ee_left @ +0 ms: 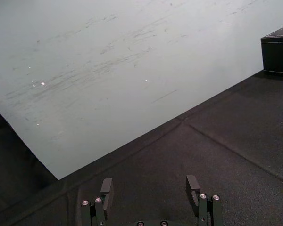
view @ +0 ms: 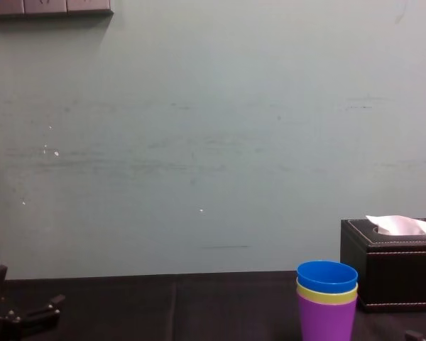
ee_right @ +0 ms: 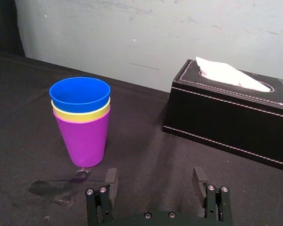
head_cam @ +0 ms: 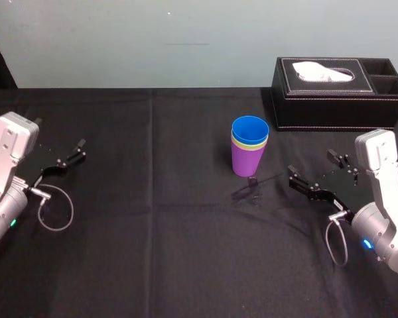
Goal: Stack the three plastic cups sequentially using one hand.
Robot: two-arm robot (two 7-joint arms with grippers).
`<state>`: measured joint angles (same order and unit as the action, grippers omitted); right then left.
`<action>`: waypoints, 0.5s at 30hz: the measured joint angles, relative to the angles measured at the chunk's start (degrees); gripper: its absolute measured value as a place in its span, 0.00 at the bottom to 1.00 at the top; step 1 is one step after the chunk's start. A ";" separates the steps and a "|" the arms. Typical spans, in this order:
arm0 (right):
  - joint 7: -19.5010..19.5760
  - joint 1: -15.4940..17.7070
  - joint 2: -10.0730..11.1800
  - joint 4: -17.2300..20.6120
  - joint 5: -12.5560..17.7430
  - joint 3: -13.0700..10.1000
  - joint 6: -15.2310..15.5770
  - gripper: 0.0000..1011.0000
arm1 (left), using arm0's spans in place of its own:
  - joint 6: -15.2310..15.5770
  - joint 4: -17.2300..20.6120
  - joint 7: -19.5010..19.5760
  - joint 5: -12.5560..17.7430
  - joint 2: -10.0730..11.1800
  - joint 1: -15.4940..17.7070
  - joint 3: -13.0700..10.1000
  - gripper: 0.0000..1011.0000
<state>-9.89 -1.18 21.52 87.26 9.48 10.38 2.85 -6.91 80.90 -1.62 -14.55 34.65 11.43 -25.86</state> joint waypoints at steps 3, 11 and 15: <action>-0.99 0.03 -0.20 -0.25 0.48 -0.53 -0.02 0.99 | 0.00 0.00 0.00 0.00 0.00 0.00 0.00 1.00; -1.13 0.03 -0.23 -0.29 0.62 -0.54 -0.05 0.99 | 0.00 0.00 0.00 0.00 0.00 0.00 0.00 1.00; -1.04 0.02 -0.22 -0.26 0.57 -0.48 -0.05 0.99 | 0.00 0.00 0.00 0.00 0.00 0.00 0.00 1.00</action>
<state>-10.93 -1.16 21.30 87.01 10.04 9.90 2.80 -6.90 80.90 -1.62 -14.55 34.65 11.43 -25.86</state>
